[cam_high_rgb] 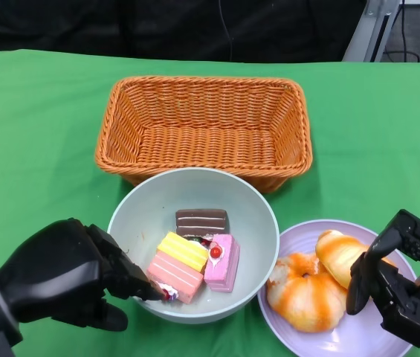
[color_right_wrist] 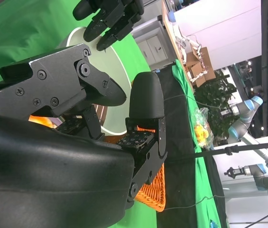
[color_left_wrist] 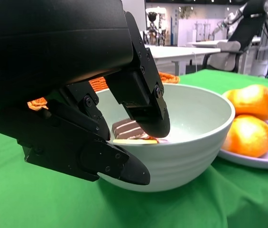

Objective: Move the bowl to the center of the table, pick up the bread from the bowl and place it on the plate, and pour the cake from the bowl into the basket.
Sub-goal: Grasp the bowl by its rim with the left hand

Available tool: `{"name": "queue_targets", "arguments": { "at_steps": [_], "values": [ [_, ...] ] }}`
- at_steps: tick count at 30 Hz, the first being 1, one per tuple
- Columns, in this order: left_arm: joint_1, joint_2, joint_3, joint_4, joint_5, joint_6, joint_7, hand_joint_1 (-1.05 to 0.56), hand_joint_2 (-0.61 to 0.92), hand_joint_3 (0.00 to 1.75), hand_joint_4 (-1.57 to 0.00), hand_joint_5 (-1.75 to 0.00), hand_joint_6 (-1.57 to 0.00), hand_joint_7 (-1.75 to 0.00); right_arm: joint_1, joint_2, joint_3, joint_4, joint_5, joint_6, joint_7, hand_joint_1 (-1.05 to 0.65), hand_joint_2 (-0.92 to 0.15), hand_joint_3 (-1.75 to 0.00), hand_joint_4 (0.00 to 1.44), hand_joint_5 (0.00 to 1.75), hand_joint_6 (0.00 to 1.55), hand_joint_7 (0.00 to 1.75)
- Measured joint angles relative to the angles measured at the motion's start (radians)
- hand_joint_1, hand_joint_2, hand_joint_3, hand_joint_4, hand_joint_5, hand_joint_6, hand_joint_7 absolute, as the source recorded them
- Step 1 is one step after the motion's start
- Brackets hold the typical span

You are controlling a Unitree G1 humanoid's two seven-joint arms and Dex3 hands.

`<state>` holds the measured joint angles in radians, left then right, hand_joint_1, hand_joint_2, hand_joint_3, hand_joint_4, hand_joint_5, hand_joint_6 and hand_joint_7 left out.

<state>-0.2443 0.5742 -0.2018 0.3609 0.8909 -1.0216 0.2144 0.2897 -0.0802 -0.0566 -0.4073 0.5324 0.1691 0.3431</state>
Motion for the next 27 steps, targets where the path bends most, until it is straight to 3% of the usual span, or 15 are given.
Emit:
{"name": "queue_targets", "arguments": {
  "at_steps": [16, 27],
  "values": [
    [-0.154, 0.011, -0.189, 0.092, 0.022, 0.151, -0.099, -0.56, 0.91, 0.01, -1.04, 0.0, -0.97, 0.0, 0.013, 0.0, 0.011, -0.012, -0.032, -0.019, 0.005, -0.04, -0.76, -0.89, 0.67, 1.75, 0.56, 1.52],
    [-0.192, -0.003, -0.273, 0.129, 0.017, 0.232, -0.166, -0.56, 0.92, 0.02, -0.99, 0.0, -0.94, 0.0, 0.013, 0.002, 0.012, -0.012, -0.035, -0.027, 0.003, -0.05, -0.76, -0.89, 0.67, 1.75, 0.55, 1.53]
  ]
}}
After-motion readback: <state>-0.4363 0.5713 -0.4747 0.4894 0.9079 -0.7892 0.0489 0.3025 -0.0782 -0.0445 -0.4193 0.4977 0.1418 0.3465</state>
